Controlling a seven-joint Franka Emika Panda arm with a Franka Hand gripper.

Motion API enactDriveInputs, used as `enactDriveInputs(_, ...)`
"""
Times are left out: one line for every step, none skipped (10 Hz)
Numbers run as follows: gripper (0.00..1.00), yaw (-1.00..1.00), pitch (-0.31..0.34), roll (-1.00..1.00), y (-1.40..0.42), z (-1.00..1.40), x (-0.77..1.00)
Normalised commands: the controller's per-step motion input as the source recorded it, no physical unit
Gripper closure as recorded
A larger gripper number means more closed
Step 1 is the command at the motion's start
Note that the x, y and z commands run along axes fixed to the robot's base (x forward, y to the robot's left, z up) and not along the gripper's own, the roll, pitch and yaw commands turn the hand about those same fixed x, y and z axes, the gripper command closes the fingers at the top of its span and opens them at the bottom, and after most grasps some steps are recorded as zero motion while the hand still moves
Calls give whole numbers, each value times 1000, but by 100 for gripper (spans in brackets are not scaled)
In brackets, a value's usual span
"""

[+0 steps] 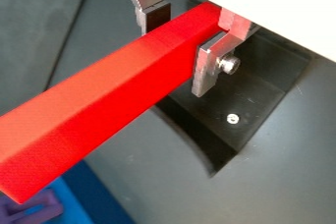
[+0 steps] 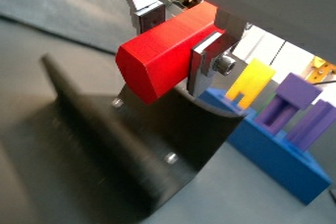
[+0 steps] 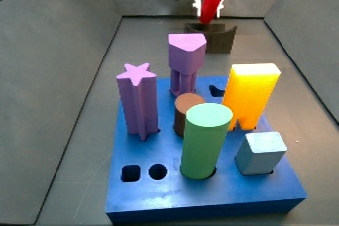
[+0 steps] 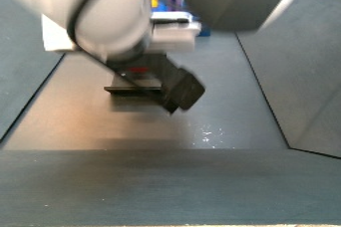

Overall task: Pick up the hexagon object. Move up. Place the hexagon object on the fixture. Regrasp the hexagon object. Move to above the board. Insert the hexagon object.
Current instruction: Place the hexagon object on the fixture, then regrasp the hexagon object.

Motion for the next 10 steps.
enactDriveInputs(100, -93, -17, -167, 80, -768, 145)
enactDriveInputs(100, -77, -33, -149, 68, -554, 105)
enactDriveInputs(100, -65, -41, -134, 56, -410, 89)
enactDriveInputs(100, -47, -52, -118, 42, -232, 78)
enactDriveInputs(0, 0, 0, 0, 0, 0, 0)
enactDriveInputs(0, 1, 51, 7, 0, 1000, 0)
enactDriveInputs(0, 2, 51, 11, 2, 1000, -1)
enactDriveInputs(0, -1, 52, 24, 2, 1000, -15)
enactDriveInputs(0, -3, 53, 31, 0, 1000, -19)
enactDriveInputs(0, -10, 54, 42, -1, 1000, -23)
